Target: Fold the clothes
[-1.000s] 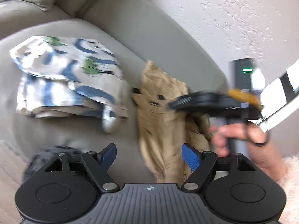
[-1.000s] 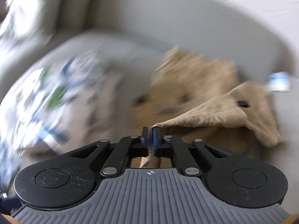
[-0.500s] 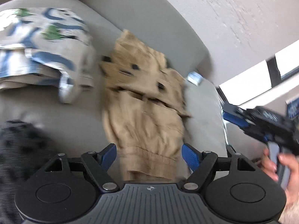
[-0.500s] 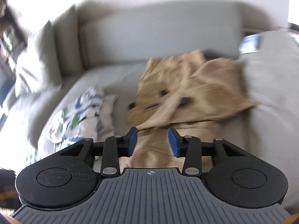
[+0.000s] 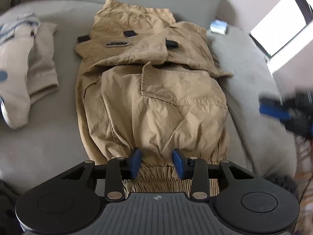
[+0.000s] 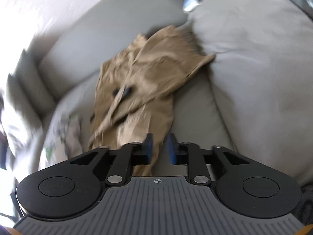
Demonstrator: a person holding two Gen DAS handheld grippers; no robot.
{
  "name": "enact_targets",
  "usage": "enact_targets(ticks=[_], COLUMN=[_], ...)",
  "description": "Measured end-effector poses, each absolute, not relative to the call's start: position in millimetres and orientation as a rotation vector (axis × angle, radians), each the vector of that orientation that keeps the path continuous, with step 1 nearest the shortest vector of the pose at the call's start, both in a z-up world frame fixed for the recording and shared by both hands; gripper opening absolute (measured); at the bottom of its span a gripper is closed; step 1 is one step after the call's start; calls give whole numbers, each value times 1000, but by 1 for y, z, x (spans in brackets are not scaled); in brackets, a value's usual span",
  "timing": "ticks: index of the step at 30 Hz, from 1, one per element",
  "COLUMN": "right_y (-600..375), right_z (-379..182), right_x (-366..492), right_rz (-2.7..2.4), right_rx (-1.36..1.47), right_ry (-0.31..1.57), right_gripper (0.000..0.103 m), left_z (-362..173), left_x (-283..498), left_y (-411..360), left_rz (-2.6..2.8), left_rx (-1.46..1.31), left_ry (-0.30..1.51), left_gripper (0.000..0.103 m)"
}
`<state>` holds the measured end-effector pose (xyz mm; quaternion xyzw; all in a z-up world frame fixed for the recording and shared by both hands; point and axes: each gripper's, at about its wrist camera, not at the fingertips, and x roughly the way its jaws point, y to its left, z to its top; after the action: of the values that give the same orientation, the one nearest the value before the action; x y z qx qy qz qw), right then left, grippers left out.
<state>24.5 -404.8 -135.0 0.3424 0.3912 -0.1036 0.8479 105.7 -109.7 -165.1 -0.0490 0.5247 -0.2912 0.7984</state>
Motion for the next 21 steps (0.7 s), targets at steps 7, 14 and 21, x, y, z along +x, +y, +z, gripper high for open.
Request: enact_targets(ticks=[7,14,21], right_y=[-484,-503,-483], right_z=[-196,-269,-247], right_x=[60,107,132], right_rz=[-317,-337,-376], right_rx=[1194,1404,1203], right_ry=[645,594,595], right_gripper=[60,52,5], left_z=[-113,-85,-107], left_x=[113,124,145], left_y=[-104,-118,-125], left_rz=[-648,-670,-674], left_rx=[-187,-190,-218], left_ry=[1008,805,854], left_gripper=[64,76,76])
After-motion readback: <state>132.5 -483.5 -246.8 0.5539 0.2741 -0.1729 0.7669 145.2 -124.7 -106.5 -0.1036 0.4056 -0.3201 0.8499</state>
